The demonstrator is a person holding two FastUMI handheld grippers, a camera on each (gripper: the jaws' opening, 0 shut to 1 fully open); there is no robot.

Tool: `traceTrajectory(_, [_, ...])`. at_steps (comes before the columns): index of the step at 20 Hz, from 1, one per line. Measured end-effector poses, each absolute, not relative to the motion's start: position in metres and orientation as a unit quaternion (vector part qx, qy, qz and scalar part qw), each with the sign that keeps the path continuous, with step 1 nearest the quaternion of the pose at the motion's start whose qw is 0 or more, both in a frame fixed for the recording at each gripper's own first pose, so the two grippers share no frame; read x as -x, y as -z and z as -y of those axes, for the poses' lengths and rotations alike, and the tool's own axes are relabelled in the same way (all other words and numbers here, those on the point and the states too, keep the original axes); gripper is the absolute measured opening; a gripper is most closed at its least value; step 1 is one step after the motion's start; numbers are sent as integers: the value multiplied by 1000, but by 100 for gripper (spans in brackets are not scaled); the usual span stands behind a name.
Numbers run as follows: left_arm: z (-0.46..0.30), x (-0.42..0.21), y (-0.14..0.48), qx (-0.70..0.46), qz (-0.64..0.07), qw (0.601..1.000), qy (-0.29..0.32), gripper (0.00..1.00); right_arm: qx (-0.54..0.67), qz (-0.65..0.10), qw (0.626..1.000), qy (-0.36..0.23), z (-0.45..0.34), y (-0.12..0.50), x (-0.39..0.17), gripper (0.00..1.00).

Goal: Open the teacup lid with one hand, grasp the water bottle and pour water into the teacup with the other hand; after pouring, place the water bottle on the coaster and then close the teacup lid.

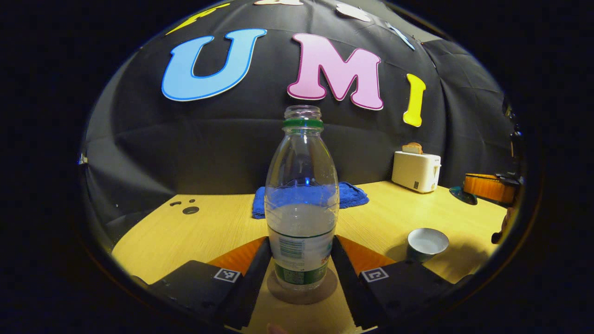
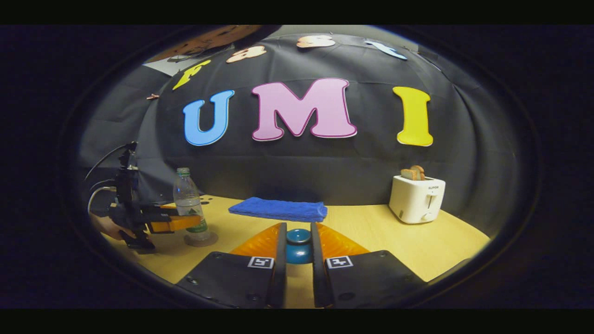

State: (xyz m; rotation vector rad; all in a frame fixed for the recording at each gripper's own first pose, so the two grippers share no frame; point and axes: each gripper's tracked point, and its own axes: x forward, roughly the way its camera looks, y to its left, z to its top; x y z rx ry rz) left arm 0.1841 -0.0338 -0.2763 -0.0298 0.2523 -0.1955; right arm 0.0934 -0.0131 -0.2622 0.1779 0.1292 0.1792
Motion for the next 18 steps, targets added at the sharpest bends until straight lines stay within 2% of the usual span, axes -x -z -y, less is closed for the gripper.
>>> traceTrajectory(2, [32,-182,278,22,-125,987,98,80,-95,-72,988,-94,1,267,-94,31])
traceTrajectory(3, [30,-181,277,25,-124,987,97,80,-97,-75,988,-97,-3,269,-95,26])
traceTrajectory(4, [29,-181,277,26,-122,987,96,80,-98,-77,987,-100,-8,270,-96,31])
traceTrajectory(7, [31,-179,276,18,-120,987,103,80,-105,-83,985,-112,-24,276,-99,31])
traceTrajectory(8, [34,-179,274,12,-119,987,106,80,-107,-89,983,-117,-30,281,-101,26])
traceTrajectory(9, [35,-178,273,9,-118,987,109,81,-108,-93,982,-122,-36,284,-102,31])
traceTrajectory(11, [37,-177,272,11,-115,987,113,81,-106,-101,981,-130,-44,292,-104,22])
traceTrajectory(13, [36,-176,272,14,-115,987,114,82,-103,-110,979,-135,-49,300,-104,31])
traceTrajectory(14, [36,-176,272,13,-116,987,115,82,-103,-114,979,-136,-52,304,-105,31])
traceTrajectory(15, [36,-177,271,10,-116,986,116,77,-103,-117,978,-137,-54,307,-105,29])
traceTrajectory(16, [37,-178,270,8,-116,986,118,82,-103,-121,978,-137,-55,310,-106,27])
traceTrajectory(18, [37,-178,267,2,-112,986,120,83,-103,-128,977,-138,-57,316,-106,27])
